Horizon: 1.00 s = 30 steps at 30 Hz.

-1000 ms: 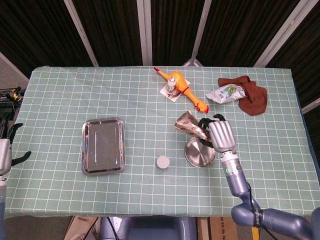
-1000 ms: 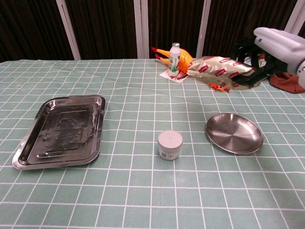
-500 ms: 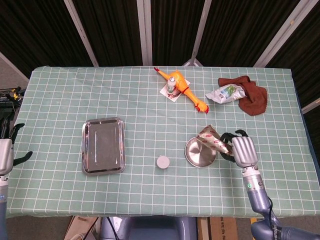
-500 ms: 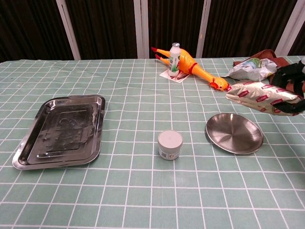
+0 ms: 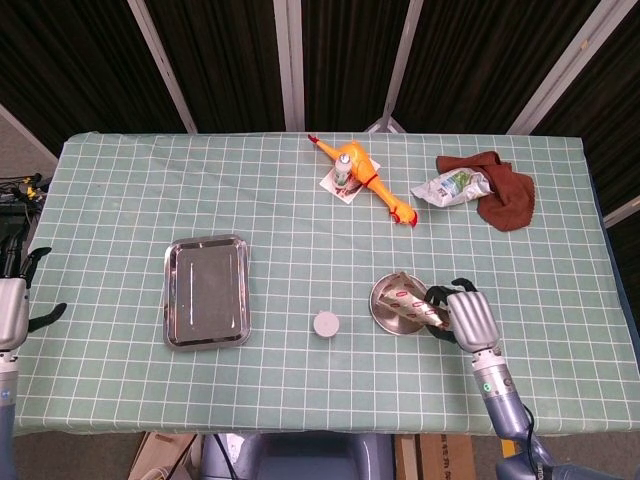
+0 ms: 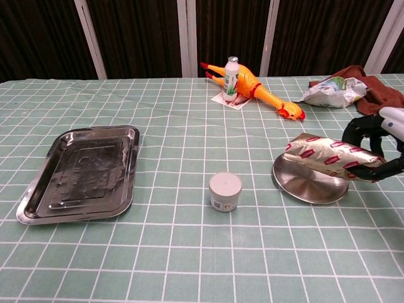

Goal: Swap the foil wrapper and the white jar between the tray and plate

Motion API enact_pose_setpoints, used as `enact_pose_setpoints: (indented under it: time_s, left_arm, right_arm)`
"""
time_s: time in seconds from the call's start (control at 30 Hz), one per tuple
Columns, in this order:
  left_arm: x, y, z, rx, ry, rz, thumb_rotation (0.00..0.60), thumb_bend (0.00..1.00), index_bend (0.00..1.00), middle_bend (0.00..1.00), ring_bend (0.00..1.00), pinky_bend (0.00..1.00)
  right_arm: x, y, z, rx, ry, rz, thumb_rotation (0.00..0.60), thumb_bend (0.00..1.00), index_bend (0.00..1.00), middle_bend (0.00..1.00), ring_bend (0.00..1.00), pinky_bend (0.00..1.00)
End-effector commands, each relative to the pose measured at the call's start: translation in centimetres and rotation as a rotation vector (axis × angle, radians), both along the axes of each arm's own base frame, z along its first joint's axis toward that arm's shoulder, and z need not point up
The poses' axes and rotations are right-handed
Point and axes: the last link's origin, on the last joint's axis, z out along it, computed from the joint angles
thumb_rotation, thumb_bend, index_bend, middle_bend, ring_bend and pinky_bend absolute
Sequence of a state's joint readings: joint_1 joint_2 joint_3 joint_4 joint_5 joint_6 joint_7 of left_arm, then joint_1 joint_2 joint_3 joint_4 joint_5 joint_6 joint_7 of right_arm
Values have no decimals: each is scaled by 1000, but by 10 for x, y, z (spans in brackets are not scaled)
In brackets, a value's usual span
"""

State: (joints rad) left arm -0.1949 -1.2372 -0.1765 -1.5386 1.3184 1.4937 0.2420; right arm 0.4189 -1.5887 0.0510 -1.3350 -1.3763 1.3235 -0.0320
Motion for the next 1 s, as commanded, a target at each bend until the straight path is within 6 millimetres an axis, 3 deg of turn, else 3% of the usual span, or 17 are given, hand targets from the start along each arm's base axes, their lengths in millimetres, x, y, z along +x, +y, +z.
enact_pose_setpoints:
  time_s: [0.03, 0.3, 0.6, 1.0]
  left_arm:
    - [0, 0, 0, 1, 0, 0, 600, 134, 231, 0, 0, 100]
    - [-1, 0, 2, 10, -5, 4, 600, 135, 231, 0, 0, 100]
    - [-1, 0, 3, 16, -7, 6, 600, 134, 231, 0, 0, 106]
    - [-2, 0, 3, 17, -4, 10, 600, 134, 231, 0, 0, 106]
  right_arm:
    - [5, -1, -6, 9, 0, 13, 600, 470, 579, 640, 653, 260]
    - [14, -8, -18, 13, 5, 19, 600, 470, 579, 623, 603, 227]
    - [19, -10, -27, 43, 13, 14, 600, 470, 530, 498, 440, 147]
    - [15, -1, -24, 117, 68, -16, 600, 365, 201, 216, 135, 0]
